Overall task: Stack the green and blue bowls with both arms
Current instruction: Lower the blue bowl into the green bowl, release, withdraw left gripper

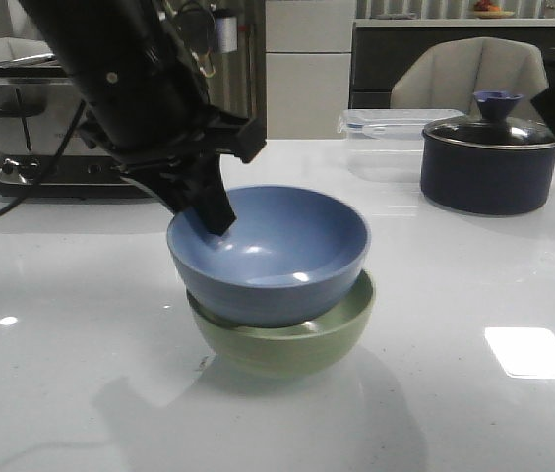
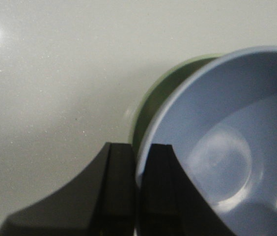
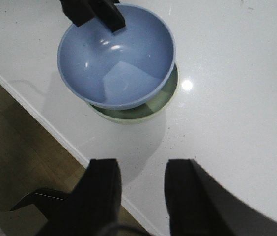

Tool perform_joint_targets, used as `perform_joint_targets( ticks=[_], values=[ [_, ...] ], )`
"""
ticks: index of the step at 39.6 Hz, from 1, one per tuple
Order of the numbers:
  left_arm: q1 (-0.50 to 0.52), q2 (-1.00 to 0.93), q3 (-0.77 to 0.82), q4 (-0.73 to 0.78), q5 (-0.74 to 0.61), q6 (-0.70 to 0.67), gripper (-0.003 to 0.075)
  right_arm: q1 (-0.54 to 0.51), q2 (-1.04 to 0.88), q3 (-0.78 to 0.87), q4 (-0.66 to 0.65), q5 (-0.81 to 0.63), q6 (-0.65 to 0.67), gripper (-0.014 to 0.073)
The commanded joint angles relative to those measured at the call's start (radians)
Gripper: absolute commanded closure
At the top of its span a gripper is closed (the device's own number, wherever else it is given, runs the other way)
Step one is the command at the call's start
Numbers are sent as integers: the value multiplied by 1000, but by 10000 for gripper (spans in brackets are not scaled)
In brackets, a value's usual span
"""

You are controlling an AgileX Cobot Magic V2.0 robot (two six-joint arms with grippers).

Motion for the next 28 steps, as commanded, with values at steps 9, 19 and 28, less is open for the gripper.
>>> perform_joint_targets(
  ticks=[9, 19, 28],
  values=[
    [-8, 6, -31, -65, -68, -1, 608, 0, -8, -27, -1, -57, -11, 232],
    [-8, 1, -38, -69, -54, -1, 351, 0, -8, -27, -1, -57, -11, 232],
    [-8, -78, -54, -30, -37, 7, 337, 0, -8, -27, -1, -57, -11, 232]
  ],
)
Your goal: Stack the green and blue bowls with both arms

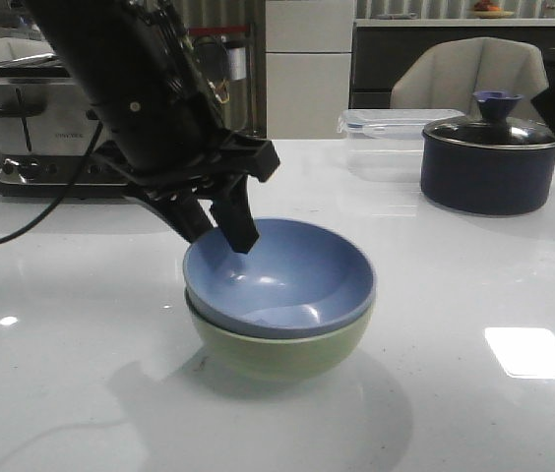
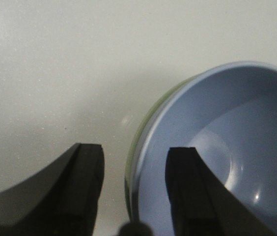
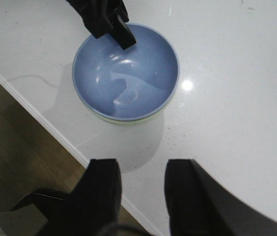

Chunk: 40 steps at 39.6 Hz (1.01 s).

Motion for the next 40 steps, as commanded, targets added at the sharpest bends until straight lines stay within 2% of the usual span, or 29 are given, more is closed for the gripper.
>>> perform_joint_targets(
  ticks=[1, 10, 24, 40],
  values=[
    [-8, -120, -34, 3, -15, 6, 337, 0, -8, -27, -1, -57, -11, 232],
    [-8, -307, 25, 26, 9, 12, 337, 0, -8, -27, -1, -57, -11, 232],
    [-8, -669, 291, 32, 1, 27, 337, 0, -8, -27, -1, -57, -11, 232],
    [-8, -1028, 546, 104, 61, 27, 337, 0, -8, -27, -1, -57, -11, 232]
  ],
)
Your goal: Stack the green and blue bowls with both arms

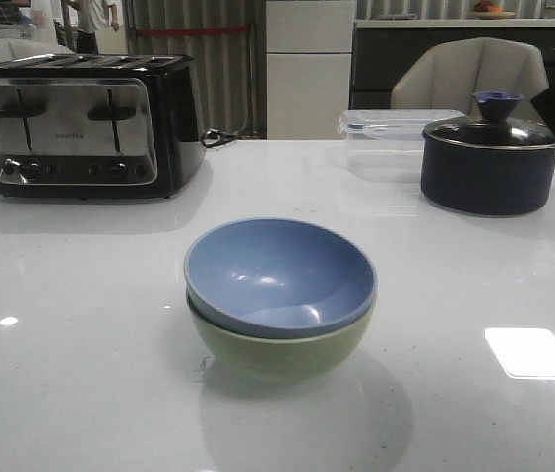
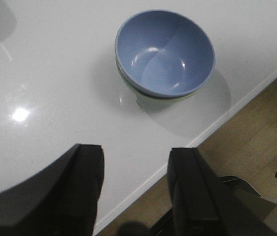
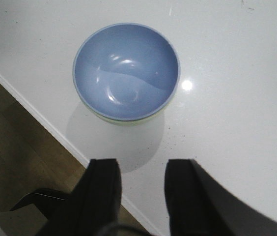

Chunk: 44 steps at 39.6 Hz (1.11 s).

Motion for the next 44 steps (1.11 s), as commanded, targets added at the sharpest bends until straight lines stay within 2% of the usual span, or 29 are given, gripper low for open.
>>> perform_joint_targets(
  ticks=[1, 10, 19, 23, 29, 32, 36, 44],
  values=[
    [-6, -77, 21, 11, -39, 1, 337, 0, -8, -27, -1, -57, -11, 232],
    [-2, -181, 88, 88, -41, -89, 337, 0, -8, -27, -2, -51, -11, 232],
    [-2, -180, 96, 90, -53, -89, 337, 0, -8, -27, -12, -34, -11, 232],
    [-2, -180, 96, 90, -53, -89, 348, 0, -8, -27, -12, -31, -11, 277],
    [-2, -180, 96, 90, -56, -89, 447, 0, -8, -27, -12, -24, -11, 434],
    [-2, -180, 96, 90, -58, -89, 555, 0, -8, -27, -12, -17, -11, 538],
    [-2, -180, 96, 85, -55, -89, 626, 0, -8, -27, -12, -14, -11, 538],
    [-2, -180, 96, 80, -53, -89, 627, 0, -8, -27, -12, -12, -11, 537]
  ],
)
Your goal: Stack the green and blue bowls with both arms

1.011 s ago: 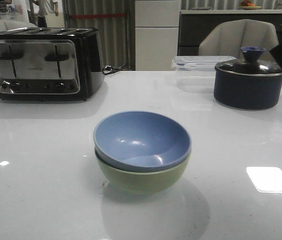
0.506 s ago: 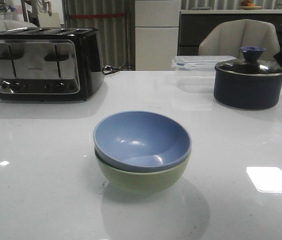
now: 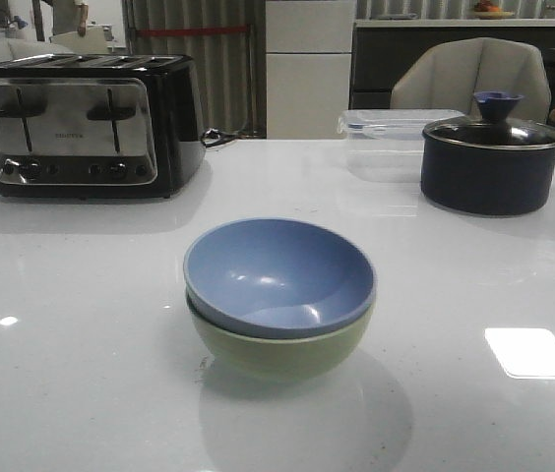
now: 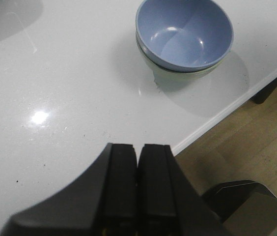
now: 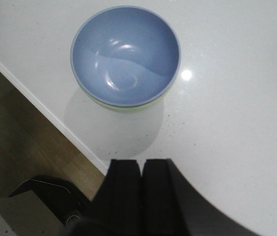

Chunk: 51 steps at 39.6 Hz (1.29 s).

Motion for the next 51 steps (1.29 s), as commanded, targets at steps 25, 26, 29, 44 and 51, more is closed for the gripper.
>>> perform_joint_targets(
  ticks=[25, 26, 29, 44, 51],
  values=[
    [146, -166, 18, 4, -152, -9, 627, 0, -8, -27, 5, -54, -11, 537],
    [171, -200, 33, 6, -192, -9, 627, 0, -8, -27, 5, -54, -11, 537],
    [256, -287, 98, 6, -300, -9, 627, 0, -8, -27, 5, -54, -11, 537],
    [530, -597, 439, -39, -586, -13, 627, 0, -8, -27, 5, -53, -11, 537],
    [535, -689, 558, 89, -663, -217, 627, 0, -8, -27, 5, -53, -11, 537]
  ],
)
